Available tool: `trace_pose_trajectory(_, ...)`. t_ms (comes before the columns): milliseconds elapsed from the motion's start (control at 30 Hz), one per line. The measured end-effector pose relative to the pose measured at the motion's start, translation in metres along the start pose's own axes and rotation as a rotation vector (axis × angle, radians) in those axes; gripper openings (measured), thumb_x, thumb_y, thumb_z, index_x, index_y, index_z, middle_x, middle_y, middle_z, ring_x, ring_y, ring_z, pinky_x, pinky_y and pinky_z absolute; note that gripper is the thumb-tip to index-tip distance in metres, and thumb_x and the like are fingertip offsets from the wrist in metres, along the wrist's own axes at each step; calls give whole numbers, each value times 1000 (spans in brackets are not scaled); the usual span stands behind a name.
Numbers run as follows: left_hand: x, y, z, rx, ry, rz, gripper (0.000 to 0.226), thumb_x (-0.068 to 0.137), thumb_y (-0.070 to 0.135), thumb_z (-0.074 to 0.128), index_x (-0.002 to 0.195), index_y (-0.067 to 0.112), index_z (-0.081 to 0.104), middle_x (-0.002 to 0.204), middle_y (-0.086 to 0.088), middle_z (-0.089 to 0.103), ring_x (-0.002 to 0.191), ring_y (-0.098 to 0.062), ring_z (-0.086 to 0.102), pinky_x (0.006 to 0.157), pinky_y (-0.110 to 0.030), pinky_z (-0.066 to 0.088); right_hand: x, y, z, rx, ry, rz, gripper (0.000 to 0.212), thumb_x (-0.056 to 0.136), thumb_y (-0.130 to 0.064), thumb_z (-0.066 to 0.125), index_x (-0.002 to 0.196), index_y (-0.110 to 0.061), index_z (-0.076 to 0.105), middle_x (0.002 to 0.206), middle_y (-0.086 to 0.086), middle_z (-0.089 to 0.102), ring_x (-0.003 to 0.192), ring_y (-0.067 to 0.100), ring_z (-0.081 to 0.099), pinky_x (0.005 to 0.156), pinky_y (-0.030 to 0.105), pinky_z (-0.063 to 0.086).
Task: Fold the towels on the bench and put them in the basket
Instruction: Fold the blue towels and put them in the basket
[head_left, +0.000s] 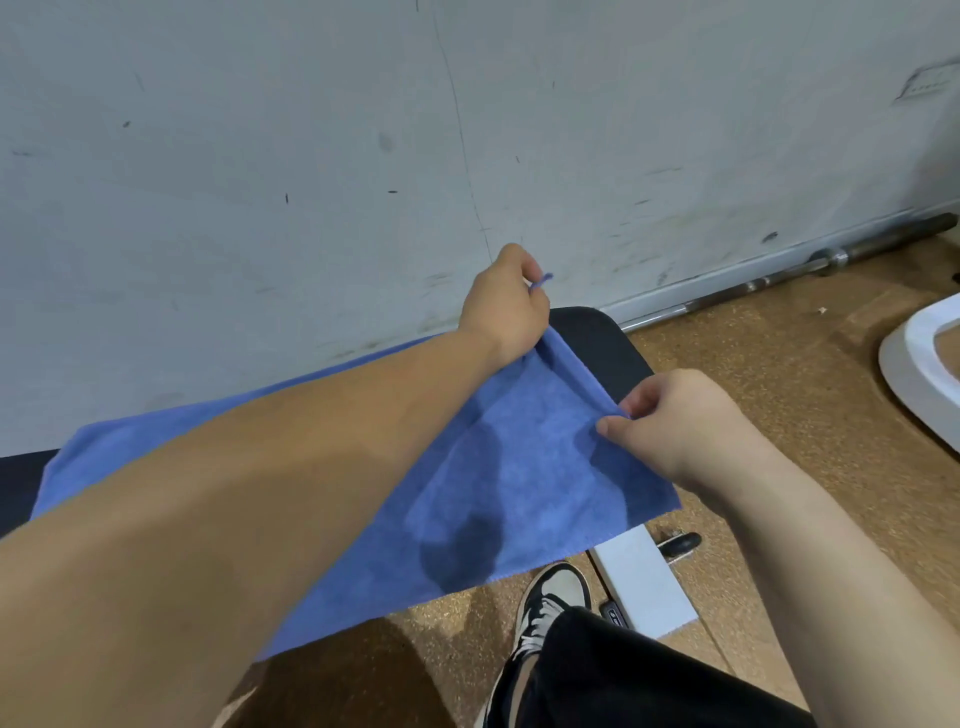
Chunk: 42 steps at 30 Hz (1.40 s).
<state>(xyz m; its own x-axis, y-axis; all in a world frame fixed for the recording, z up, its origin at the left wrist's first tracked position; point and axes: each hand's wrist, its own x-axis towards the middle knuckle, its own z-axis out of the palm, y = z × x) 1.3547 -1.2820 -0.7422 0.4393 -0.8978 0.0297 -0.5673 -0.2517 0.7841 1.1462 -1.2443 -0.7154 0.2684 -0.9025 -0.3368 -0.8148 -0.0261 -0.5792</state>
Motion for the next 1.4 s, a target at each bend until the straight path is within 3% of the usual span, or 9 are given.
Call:
trace_pose_trajectory(133, -15, -7, -42, -47, 28, -112, 36, 88, 11, 61, 122, 19, 54, 85, 1, 62, 77, -18, 60, 68, -27, 51, -20, -26, 8, 166, -89, -127, 32, 79, -32, 86, 73, -11, 64, 62, -3, 61, 58, 15, 57, 53, 27, 42)
trace_pose_trajectory(233, -30, -31, -87, -148, 133, -217, 29, 77, 17, 61, 103, 3, 64, 80, -9, 64, 69, -24, 59, 64, -33, 52, -37, -58, 24, 261, -221, -225, 33, 79, -29, 88, 73, -9, 64, 45, -12, 51, 39, 3, 45, 39, 15, 34)
trace_pose_trajectory(367, -61, -76, -156, -179, 248, -276, 17, 78, 18, 63, 80, 2, 69, 69, -7, 61, 63, -21, 55, 58, -36, 52, -53, -109, 61, 155, -308, -387, 42, 79, -39, 86, 71, -6, 62, 49, -11, 48, 46, 6, 43, 47, 18, 36)
trace_pose_trajectory(500, -96, -131, -225, -155, 353, -330, 23, 91, 24, 69, 84, 2, 70, 69, -2, 63, 65, -18, 56, 69, -46, 62, -76, -165, 109, -2, -417, -582, 45, 88, -39, 74, 62, -16, 45, 52, -9, 38, 50, 10, 35, 52, 27, 33)
trace_pose_trajectory(667, -138, -195, -297, -118, 405, -357, 15, 92, 20, 71, 78, 15, 73, 68, -1, 67, 64, -17, 62, 65, -38, 59, -115, -225, 178, -187, -419, -786, 39, 92, -43, 64, 69, -16, 47, 68, -7, 51, 59, 12, 47, 63, 32, 47)
trace_pose_trajectory(900, -174, -257, -335, -104, 325, -443, 11, 97, 22, 67, 88, 16, 70, 66, -15, 73, 55, -31, 71, 55, -39, 62, -145, -266, 254, -101, -506, -746, 39, 90, -40, 70, 67, -18, 49, 47, -11, 49, 46, 7, 47, 52, 27, 45)
trace_pose_trajectory(1133, -181, -288, -366, 29, 379, -429, 15, 99, 26, 65, 95, 13, 71, 60, -3, 68, 42, -11, 62, 50, -24, 47, -162, -289, 290, 90, -588, -726, 45, 90, -47, 74, 76, -8, 56, 43, -15, 48, 43, 5, 47, 50, 22, 41)
trace_pose_trajectory(1267, -196, -299, -370, 43, 360, -498, 21, 96, 24, 66, 116, 16, 65, 79, -1, 73, 60, -17, 71, 64, -27, 55, -164, -295, 287, 139, -762, -573, 30, 96, -47, 66, 95, -17, 66, 64, 9, 72, 45, 20, 57, 48, 34, 51)
trace_pose_trajectory(1400, -221, -291, -368, 93, 336, -497, 22, 94, 20, 65, 114, 15, 69, 88, 1, 74, 74, -17, 74, 83, -35, 61, -145, -286, 275, -99, -453, -700, 22, 98, -45, 60, 90, -26, 66, 69, 1, 69, 61, 16, 65, 63, 36, 59)
